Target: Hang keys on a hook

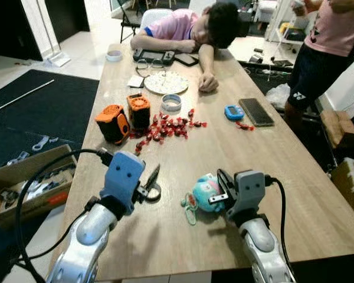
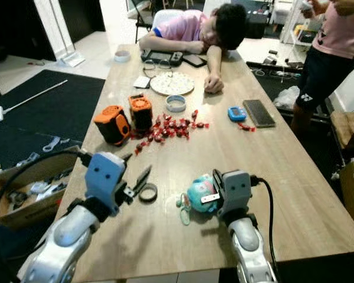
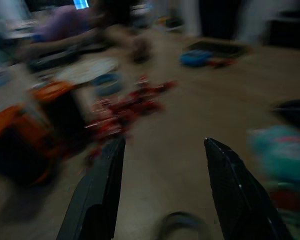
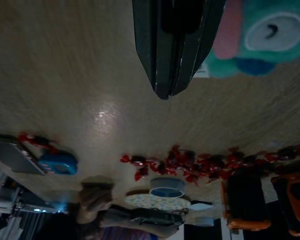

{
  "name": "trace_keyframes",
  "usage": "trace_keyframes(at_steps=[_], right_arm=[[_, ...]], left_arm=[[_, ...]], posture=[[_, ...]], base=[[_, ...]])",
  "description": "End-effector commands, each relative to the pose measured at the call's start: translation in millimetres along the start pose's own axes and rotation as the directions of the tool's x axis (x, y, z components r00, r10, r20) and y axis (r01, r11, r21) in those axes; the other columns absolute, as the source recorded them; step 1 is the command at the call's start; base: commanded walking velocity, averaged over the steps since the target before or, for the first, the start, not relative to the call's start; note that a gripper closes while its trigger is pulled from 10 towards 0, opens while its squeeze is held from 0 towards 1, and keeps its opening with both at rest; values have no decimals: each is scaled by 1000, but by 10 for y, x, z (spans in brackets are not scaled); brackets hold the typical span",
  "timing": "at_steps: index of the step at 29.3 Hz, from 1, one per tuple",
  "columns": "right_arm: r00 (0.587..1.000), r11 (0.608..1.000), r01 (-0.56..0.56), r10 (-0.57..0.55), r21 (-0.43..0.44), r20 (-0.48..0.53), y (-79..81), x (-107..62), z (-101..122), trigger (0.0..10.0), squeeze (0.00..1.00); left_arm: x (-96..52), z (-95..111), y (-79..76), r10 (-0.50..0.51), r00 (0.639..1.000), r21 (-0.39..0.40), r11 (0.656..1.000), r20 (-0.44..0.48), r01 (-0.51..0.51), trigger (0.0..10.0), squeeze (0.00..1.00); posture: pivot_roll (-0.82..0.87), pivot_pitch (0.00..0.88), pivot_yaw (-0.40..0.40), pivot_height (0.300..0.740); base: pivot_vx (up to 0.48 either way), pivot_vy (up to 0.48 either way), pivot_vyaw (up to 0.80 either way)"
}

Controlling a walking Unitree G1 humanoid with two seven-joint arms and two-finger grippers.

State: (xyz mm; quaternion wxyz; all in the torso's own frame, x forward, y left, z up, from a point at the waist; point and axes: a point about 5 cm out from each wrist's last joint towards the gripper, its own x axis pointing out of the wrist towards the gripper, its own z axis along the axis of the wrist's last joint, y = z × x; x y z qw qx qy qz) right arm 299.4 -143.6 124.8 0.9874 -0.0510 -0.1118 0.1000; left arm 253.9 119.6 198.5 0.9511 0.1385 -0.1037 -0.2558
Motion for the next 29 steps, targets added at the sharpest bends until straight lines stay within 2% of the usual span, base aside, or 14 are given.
trace_keyframes(at_steps=[1, 4, 8, 13, 14, 15, 17, 21, 22, 25, 27, 29], right_arm=[[1000, 1000, 16, -16, -1, -14, -40, -34, -31, 10000, 0], [1000, 1000, 27, -27, -5, -3, -67, -13, -3, 10000, 0], [999, 999, 34, -34, -9, 2, -82, -3, 11, 10000, 0], [999, 999, 50, -50, -17, 5, -121, -15, 9, 10000, 0], [999, 999, 51, -51, -19, 4, -122, -18, 4, 10000, 0], [999, 998, 54, -54, -21, 1, -119, -25, -14, 10000, 0], [998, 998, 57, -57, -22, 1, -119, -29, -19, 10000, 0], [998, 998, 64, -64, -21, 2, -119, -30, -23, 10000, 0], [998, 998, 66, -66, -21, 2, -117, -32, -24, 10000, 0], [999, 999, 44, -44, -14, -11, -110, -60, -50, 10000, 0], [999, 1000, 27, -27, -12, -17, -99, -68, -62, 10000, 0], [999, 999, -20, 19, -36, -28, -59, -81, -85, 10000, 0]], left_arm=[[-40, 3, -37, -44, 999, -9, 999, -12, 44, 10000, 0], [-30, 129, -72, -136, 991, -24, 990, 16, 136, 10000, 0], [2, 178, -83, -179, 983, -27, 983, 31, 180, 10000, 0], [104, 145, -38, -179, 984, 40, 983, 14, 178, 10000, 0], [134, 127, -27, -170, 985, 64, 984, 11, 169, 10000, 0], [206, 83, -2, -147, 989, 145, 979, 2, 145, 10000, 0], [241, 68, 1, -144, 990, 167, 976, 2, 142, 10000, 0], [280, 66, 8, -150, 989, 173, 974, 0, 148, 10000, 0], [314, 70, 19, -155, 988, 172, 973, 0, 152, 10000, 0], [393, 87, 79, -178, 984, 164, 970, -8, 176, 10000, 0], [397, 89, 102, -188, 982, 160, 969, -12, 187, 10000, 0], [313, 14, 173, -235, 969, 157, 957, -73, 244, 10000, 0]], posture=[[179, 134, -11, 740], [179, 131, 1, 740], [169, 128, 13, 740], [159, 126, 31, 740], [152, 127, 49, 740], [148, 121, 63, 740], [141, 116, 75, 740], [139, 112, 83, 740], [124, 97, 110, 740], [122, 92, 115, 740], [121, 90, 117, 740], [127, 90, 108, 740]], base=[[0, 0, 0], [0, 0, 0], [0, 0, 0], [0, 0, 0], [0, 0, 0], [0, 0, 0], [0, 0, 0], [0, 0, 0], [0, 0, 0], [0, 0, 0], [0, 0, 0], [0, 0, 0]])
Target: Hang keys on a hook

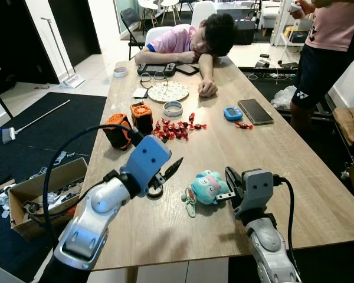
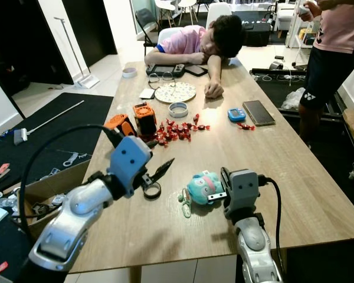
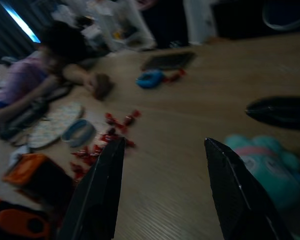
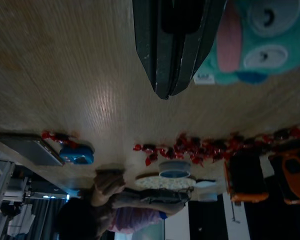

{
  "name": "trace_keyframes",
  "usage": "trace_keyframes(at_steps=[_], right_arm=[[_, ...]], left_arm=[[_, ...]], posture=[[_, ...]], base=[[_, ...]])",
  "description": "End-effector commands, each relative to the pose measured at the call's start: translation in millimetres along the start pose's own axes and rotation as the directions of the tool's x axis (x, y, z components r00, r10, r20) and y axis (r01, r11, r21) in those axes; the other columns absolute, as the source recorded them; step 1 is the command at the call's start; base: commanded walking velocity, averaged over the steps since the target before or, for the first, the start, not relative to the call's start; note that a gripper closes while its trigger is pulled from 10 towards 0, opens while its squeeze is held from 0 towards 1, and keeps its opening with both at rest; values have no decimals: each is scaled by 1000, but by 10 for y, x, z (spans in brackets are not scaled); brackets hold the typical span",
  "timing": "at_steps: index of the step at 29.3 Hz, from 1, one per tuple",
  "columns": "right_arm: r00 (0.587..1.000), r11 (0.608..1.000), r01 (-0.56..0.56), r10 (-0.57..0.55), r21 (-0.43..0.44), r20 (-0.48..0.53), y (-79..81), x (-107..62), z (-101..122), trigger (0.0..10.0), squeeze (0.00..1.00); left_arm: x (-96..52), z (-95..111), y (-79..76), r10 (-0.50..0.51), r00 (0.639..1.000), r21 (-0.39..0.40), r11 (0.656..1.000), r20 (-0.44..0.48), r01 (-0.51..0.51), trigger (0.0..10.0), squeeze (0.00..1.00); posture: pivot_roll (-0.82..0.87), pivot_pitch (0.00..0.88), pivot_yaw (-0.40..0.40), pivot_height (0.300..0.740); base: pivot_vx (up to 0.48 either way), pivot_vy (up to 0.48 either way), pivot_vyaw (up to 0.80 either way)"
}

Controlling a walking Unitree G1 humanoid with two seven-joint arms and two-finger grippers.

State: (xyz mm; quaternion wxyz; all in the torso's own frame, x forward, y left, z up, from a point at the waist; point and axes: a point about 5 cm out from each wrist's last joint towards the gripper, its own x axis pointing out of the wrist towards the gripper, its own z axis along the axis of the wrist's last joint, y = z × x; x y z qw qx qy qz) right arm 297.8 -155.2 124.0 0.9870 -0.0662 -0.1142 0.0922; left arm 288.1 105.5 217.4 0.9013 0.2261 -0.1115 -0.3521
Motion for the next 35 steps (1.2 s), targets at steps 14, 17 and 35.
trace_keyframes(at_steps=[14, 17, 35], right_arm=[[994, 996, -88, 89, 23, -56, 117, 73, -119, 10000, 0], [994, 996, -90, 91, 23, -53, 120, 83, -112, 10000, 0], [996, 997, -77, 77, 9, -36, 70, 239, -54, 10000, 0]], left_arm=[[-207, -690, -514, -189, 948, -223, 966, -257, 132, 10000, 0], [-182, -717, -574, -192, 946, -238, 963, -261, 130, 10000, 0], [-55, -915, -420, 64, 902, -99, 988, -427, -117, 10000, 0]], posture=[[165, 109, 59, 740], [165, 109, 59, 740], [169, 149, 37, 740]], base=[[0, 0, 0], [0, 0, 0], [0, 0, 0]])
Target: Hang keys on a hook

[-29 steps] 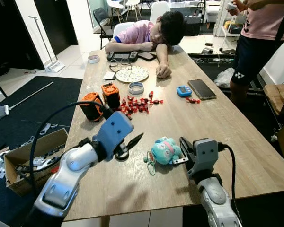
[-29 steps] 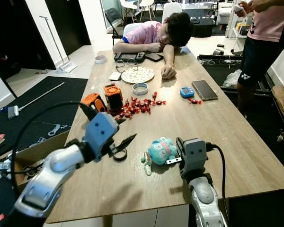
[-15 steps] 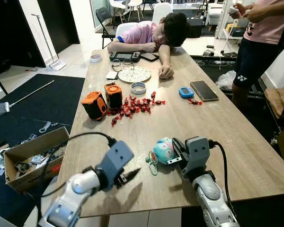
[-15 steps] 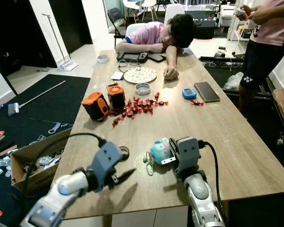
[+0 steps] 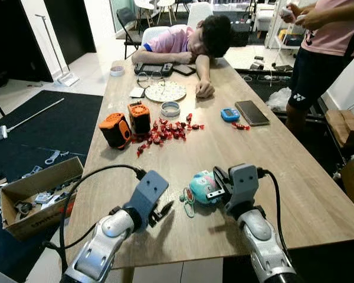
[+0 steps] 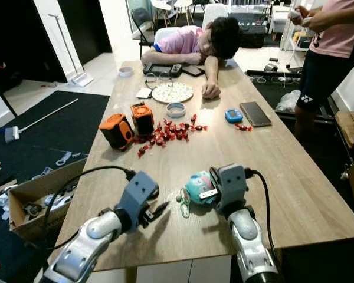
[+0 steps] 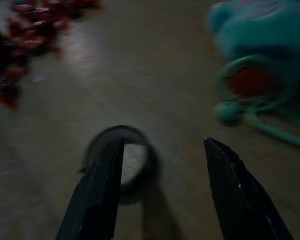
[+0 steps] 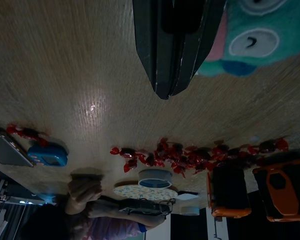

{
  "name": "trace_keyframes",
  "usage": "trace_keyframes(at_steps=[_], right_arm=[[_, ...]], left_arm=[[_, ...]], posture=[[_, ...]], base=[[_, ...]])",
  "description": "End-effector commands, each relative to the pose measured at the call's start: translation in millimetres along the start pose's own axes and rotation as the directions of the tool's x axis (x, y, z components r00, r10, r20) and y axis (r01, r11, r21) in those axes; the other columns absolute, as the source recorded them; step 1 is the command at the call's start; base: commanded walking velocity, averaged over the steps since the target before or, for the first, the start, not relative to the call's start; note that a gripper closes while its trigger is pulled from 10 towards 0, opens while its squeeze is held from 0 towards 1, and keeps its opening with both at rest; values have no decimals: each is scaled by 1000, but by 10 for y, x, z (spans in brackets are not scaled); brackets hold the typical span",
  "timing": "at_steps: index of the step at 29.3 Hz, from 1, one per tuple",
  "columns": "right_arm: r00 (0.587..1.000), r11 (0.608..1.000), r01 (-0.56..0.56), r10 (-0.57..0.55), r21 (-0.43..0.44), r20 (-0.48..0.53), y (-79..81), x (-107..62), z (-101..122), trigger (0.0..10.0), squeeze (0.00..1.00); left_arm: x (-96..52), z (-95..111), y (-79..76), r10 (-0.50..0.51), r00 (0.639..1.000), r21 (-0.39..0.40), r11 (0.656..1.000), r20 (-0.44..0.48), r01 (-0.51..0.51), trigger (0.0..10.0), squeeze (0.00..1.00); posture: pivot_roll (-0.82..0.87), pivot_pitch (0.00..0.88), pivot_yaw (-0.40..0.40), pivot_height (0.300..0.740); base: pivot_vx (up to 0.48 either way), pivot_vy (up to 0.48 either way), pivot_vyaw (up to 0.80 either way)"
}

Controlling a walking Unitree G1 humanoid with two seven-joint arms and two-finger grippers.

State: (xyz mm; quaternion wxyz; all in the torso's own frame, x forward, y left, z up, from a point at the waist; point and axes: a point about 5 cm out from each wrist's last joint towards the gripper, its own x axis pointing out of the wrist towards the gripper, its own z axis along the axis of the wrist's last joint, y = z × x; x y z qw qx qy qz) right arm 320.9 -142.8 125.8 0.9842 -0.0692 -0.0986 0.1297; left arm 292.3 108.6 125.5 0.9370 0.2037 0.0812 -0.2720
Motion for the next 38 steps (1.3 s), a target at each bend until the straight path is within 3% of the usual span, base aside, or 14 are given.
trace_keyframes(at_steps=[1, 10, 16, 17, 19, 22, 23, 24, 25, 29, 33, 38], right_arm=[[1000, 1000, 0, 0, 2, -9, -11, -10, -28, 10000, 0], [1000, 1000, 5, -5, 1, -3, -27, 10, -20, 10000, 0], [1000, 1000, 12, -12, 4, 2, -45, 26, -9, 10000, 0], [998, 997, 59, -58, 59, -11, -118, 12, -25, 10000, 0], [998, 997, 59, -58, 59, -11, -118, 12, -25, 10000, 0], [971, 974, 206, -192, 89, -141, -312, -46, -224, 10000, 0], [939, 948, 282, -241, 147, -246, -328, -65, -375, 10000, 0], [935, 940, 273, -208, 206, -288, -250, -57, -439, 10000, 0], [935, 940, 273, -208, 206, -288, -250, -57, -439, 10000, 0], [939, 931, 119, 7, 345, -343, 180, -1, -535, 10000, 0], [953, 933, -36, 140, 358, -268, 440, 80, -411, 10000, 0], [956, 932, -131, 209, 337, -207, 527, 127, -303, 10000, 0]], left_arm=[[-4, -117, 5, 31, 997, 78, 997, -68, -25, 10000, 0], [-105, -272, -32, -65, 985, 186, 978, -158, 94, 10000, 0], [-87, -245, -56, -101, 988, 133, 984, -117, 116, 10000, 0], [-50, -200, -48, -78, 993, 121, 989, -92, 88, 10000, 0], [-50, -200, -48, -78, 993, 121, 989, -92, 88, 10000, 0], [-8, -147, -42, -48, 996, 98, 994, -70, 55, 10000, 0], [-5, -116, -47, -52, 997, 81, 995, -58, 56, 10000, 0], [-5, -104, -47, -55, 997, 71, 996, -52, 58, 10000, 0], [-5, -104, -47, -55, 997, 71, 996, -52, 58, 10000, 0], [-6, -82, -26, -53, 998, 58, 997, -42, 55, 10000, 0], [-16, -78, -5, -41, 998, 45, 998, -39, 43, 10000, 0], [-22, -80, -9, -36, 999, 41, 998, -38, 38, 10000, 0]], posture=[[168, 151, 35, 740], [169, 152, 32, 740], [167, 149, 31, 740], [167, 148, 29, 740], [167, 148, 29, 740], [161, 149, 29, 740], [161, 149, 29, 740], [159, 148, 32, 740], [159, 148, 32, 740], [169, 148, 28, 740], [173, 146, 24, 740], [175, 143, 20, 740]], base=[[0, 0, 0], [0, 0, 0], [0, 0, 0], [0, 0, 0], [0, 0, 0], [0, 0, 0], [0, 0, 0], [0, 0, 0], [0, 0, 0], [0, 0, 0], [0, 0, 0], [0, 0, 0]])
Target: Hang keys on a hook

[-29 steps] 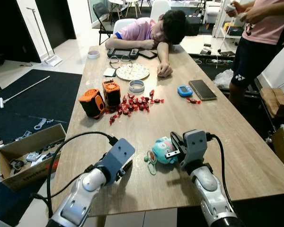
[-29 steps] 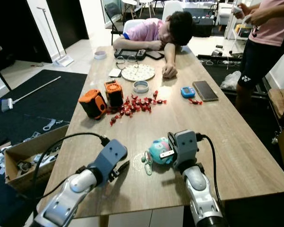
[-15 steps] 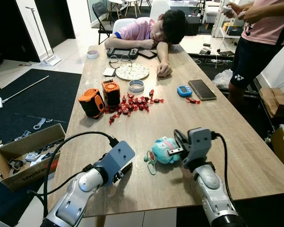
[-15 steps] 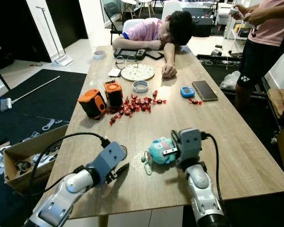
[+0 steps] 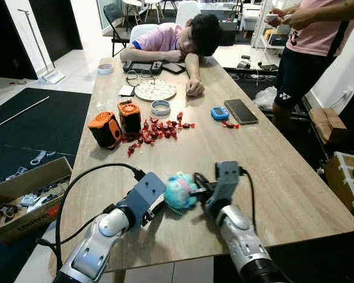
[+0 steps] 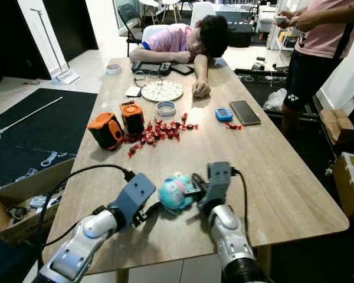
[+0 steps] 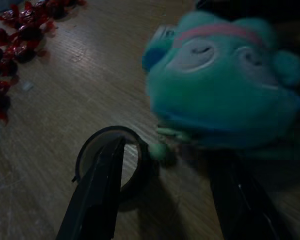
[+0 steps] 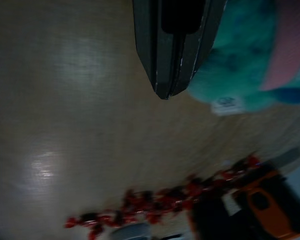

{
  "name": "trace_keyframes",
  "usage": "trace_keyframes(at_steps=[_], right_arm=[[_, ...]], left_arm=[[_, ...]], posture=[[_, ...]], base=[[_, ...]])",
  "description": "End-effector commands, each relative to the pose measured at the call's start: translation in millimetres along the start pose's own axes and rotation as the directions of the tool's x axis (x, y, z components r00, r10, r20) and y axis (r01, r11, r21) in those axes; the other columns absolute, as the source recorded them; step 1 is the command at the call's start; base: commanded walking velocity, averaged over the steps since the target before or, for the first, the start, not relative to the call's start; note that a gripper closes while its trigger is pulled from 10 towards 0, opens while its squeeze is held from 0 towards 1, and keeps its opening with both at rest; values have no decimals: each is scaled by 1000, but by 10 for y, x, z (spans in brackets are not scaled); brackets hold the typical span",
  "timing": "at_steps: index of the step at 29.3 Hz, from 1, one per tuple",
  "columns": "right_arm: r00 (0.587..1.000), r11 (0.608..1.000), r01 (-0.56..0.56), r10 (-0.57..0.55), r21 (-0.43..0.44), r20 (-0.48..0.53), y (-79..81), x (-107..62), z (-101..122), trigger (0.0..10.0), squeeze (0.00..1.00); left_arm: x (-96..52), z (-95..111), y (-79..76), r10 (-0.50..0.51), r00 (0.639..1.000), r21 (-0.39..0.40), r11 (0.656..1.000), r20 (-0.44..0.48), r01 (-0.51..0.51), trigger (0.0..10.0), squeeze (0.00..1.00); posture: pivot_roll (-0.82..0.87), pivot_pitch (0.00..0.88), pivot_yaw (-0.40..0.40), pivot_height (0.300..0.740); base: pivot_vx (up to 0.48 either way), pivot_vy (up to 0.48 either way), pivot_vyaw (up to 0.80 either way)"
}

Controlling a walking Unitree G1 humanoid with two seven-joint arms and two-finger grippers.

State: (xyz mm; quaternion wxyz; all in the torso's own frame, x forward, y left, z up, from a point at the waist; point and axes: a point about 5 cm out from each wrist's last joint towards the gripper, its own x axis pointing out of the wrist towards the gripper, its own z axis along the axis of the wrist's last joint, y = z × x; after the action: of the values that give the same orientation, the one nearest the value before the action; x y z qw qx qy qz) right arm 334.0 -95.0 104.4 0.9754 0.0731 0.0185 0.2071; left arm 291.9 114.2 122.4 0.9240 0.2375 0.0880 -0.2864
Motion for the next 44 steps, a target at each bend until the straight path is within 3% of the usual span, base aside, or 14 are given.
trace_keyframes(at_steps=[1, 10, 14, 15, 17, 18, 21, 22, 28, 37, 39, 41, 43, 44], right_arm=[[998, 999, -41, 40, -9, -48, 47, -54, -113, 10000, 0], [997, 1000, 1, -2, 13, 75, -53, -77, 99, 10000, 0], [989, 999, 35, -38, 26, 144, -115, -98, 221, 10000, 0], [989, 999, 37, -39, 22, 146, -118, -108, 223, 10000, 0], [989, 999, 36, -39, 22, 142, -115, -110, 214, 10000, 0], [990, 999, 34, -36, 20, 135, -103, -109, 194, 10000, 0], [991, 999, 34, -37, 21, 131, -97, -110, 187, 10000, 0], [991, 999, 36, -39, 23, 130, -98, -109, 186, 10000, 0], [990, 999, 45, -48, 23, 134, -103, -110, 204, 10000, 0], [994, 998, -55, 53, 20, 95, -3, -133, 155, 10000, 0], [990, 995, -102, 100, 11, 100, 36, -143, 187, 10000, 0], [990, 995, -102, 100, 11, 100, 36, -143, 187, 10000, 0], [989, 995, -100, 98, 9, 115, 22, -150, 228, 10000, 0], [989, 995, -100, 98, 9, 115, 22, -150, 228, 10000, 0]], left_arm=[[-1, -21, -41, -6, 1000, -28, 1000, -8, 6, 10000, 0], [-13, 30, -21, -2, 1000, -48, 999, 17, 2, 10000, 0], [-48, 158, 55, 41, 996, -77, 996, 82, -34, 10000, 0], [-69, 193, 83, 48, 994, -80, 996, 97, -41, 7490, 0], [-73, 192, 84, 46, 994, -79, 996, 97, -38, 7490, 0], [-80, 173, 69, 31, 996, -69, 997, 89, -25, 5294, 0], [-87, 157, 49, 17, 997, -61, 998, 82, -12, 5451, 0], [-92, 149, 15, -5, 997, -61, 998, 76, 10, 10000, 0], [-92, 135, -106, -51, 996, -76, 995, 66, 56, 10000, 0], [-124, 158, -98, -87, 993, -104, 990, 74, 95, 10000, 0], [-211, 200, -86, -148, 985, -118, 980, 88, 158, 10000, 0], [-211, 200, -86, -148, 985, -118, 980, 88, 158, 10000, 0], [-404, 173, -37, -201, 976, -126, 969, 83, 211, 10000, 0], [-404, 173, -37, -201, 976, -126, 969, 83, 211, 10000, 0]], posture=[[174, 141, 18, 740], [165, 138, 20, 740], [160, 137, 22, 740], [163, 137, 21, 740], [163, 137, 21, 740], [167, 138, 20, 740], [168, 139, 20, 740], [170, 140, 19, 740], [169, 146, 21, 740], [169, 151, 23, 740], [168, 149, 31, 740], [168, 149, 31, 740], [169, 149, 37, 740], [169, 149, 37, 740]], base=[[0, 0, 0], [0, 0, 0], [0, 0, 0], [0, 0, 0], [0, 0, 0], [0, 0, 0], [0, 0, 0], [0, 0, 0], [0, 0, 0], [0, 0, 0], [0, 0, 0], [0, 0, 0], [0, 0, 0], [0, 0, 0]])
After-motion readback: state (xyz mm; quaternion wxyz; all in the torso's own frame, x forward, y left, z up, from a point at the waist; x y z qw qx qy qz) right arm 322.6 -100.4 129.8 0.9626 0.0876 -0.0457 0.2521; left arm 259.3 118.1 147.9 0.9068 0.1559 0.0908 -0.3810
